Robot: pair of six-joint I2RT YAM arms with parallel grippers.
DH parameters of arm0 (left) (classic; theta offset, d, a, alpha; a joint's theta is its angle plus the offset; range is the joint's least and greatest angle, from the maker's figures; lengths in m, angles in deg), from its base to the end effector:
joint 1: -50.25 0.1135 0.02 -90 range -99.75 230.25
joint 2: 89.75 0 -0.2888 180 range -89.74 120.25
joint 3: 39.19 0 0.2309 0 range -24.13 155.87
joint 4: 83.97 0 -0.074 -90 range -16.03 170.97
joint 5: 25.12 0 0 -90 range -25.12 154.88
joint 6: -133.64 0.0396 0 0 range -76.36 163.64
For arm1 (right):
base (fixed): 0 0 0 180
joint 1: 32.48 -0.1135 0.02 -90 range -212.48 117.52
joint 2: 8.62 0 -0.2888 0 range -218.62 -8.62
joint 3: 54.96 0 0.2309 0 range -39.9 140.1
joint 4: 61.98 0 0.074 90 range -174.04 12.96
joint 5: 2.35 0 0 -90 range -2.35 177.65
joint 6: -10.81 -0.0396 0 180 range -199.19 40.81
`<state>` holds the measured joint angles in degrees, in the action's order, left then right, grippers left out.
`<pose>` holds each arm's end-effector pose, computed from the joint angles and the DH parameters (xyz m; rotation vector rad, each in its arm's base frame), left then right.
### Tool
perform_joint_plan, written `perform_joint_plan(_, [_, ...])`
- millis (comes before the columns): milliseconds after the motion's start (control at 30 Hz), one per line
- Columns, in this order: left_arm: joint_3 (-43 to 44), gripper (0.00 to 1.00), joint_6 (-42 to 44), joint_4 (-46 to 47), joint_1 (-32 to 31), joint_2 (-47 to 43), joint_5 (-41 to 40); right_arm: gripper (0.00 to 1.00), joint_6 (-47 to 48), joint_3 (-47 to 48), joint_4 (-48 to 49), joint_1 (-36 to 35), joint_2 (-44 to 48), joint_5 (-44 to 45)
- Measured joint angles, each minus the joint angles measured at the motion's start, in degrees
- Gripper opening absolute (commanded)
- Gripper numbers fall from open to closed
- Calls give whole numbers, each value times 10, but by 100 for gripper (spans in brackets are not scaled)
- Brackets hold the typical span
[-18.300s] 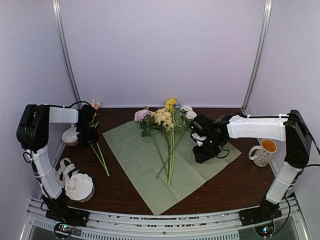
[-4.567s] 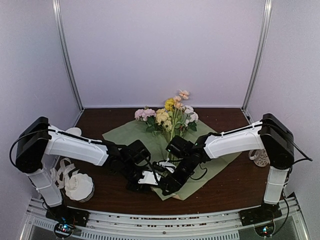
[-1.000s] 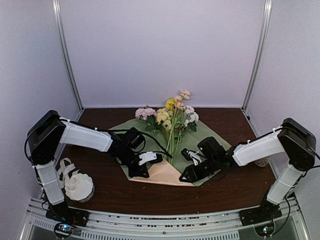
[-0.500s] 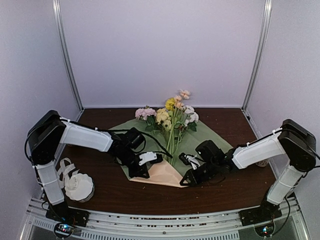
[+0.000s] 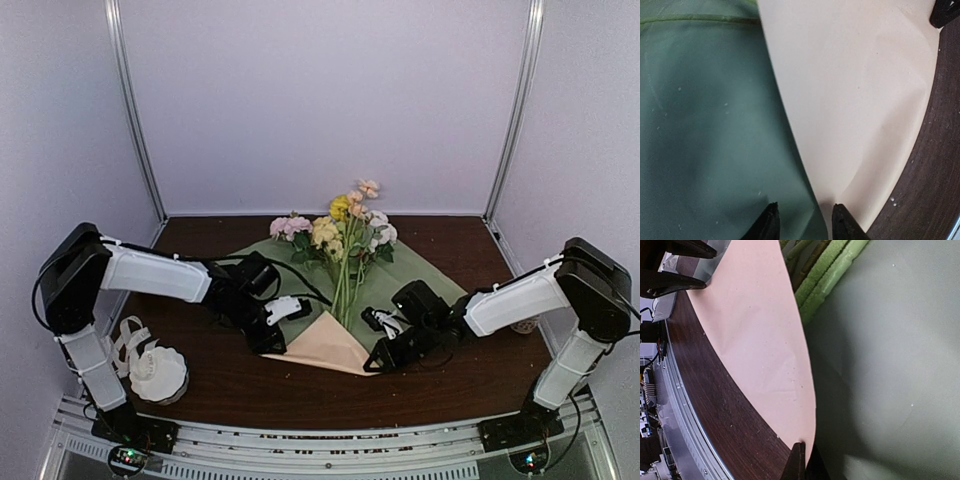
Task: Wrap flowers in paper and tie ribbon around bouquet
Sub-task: Fold the bottom corner of the flattened wrapping paper at the center of the board, then press the fold line of the 1/4-folded wrapping paper.
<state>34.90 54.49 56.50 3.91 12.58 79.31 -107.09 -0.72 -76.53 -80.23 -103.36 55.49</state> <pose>0.2190 -0.2438 0.1824 1.4039 2.4297 -0.5062 0.1734 0.2222 0.1632 -0.7236 2.6799 1.1632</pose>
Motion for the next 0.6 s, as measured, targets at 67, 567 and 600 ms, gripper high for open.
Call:
perform_joint_plan(67, [-30, 41, -14, 2, 3, -41, -22, 0, -9, 0, 0, 0, 0, 0])
perform_joint_plan(567, [-74, 34, -142, 29, -33, -179, -26, 0, -26, 36, -76, 0, 4, 12])
perform_joint_plan(600, [-57, 33, -139, 23, -39, -161, -26, 0, -28, 36, -77, 0, 4, 12])
